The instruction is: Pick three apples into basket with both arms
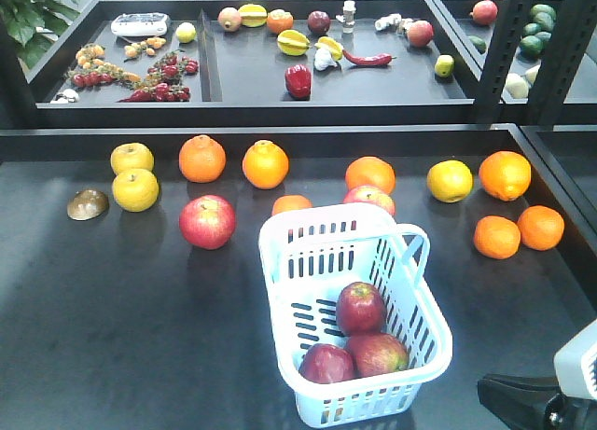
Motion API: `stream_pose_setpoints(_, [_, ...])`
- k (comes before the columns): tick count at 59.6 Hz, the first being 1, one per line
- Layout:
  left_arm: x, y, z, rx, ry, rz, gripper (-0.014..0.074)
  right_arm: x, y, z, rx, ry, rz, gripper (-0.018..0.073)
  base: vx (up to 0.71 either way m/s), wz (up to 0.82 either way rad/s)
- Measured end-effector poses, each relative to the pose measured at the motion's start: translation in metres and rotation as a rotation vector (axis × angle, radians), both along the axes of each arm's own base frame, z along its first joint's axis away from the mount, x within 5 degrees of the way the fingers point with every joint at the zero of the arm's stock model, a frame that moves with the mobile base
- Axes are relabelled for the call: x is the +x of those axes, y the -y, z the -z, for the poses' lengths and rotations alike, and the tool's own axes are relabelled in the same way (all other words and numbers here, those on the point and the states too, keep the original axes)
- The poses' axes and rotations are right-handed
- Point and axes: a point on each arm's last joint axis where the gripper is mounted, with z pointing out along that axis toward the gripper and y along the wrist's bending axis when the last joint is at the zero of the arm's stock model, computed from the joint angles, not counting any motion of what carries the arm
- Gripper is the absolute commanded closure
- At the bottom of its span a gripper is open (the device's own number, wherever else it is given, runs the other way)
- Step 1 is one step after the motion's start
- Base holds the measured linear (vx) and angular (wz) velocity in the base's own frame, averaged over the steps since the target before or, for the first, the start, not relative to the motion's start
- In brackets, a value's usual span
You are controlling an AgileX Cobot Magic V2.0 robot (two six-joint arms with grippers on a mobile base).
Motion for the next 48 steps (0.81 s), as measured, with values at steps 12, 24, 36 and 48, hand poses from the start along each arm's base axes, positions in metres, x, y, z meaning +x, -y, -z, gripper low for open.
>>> stream_pose_setpoints(12, [0.0000, 0.0000, 0.0001, -0.003, -0.001, 0.000, 0.0602, 0.0000, -0.0001, -0.0001, 0.002, -0.001, 0.001, 0.0567, 0.00, 0.00])
stream_pose_setpoints(24, [0.0000, 0.0000, 0.0002, -0.003, -0.002, 0.000, 0.0602, 0.0000, -0.0001, -0.0001, 0.002, -0.001, 0.001, 0.0567, 0.00, 0.00])
stream_pose_setpoints(36, [0.0000, 0.0001, 0.0002, -0.004, -0.003, 0.000, 0.0602, 0.0000, -0.0001, -0.0001, 0.002, -0.001, 0.001, 0.0567, 0.00, 0.00])
stream_pose_setpoints(48, [0.0000, 0.0001, 0.0002, -0.004, -0.003, 0.000, 0.0602, 0.0000, -0.0001, -0.0001, 0.002, -0.001, 0.000, 0.0567, 0.00, 0.00])
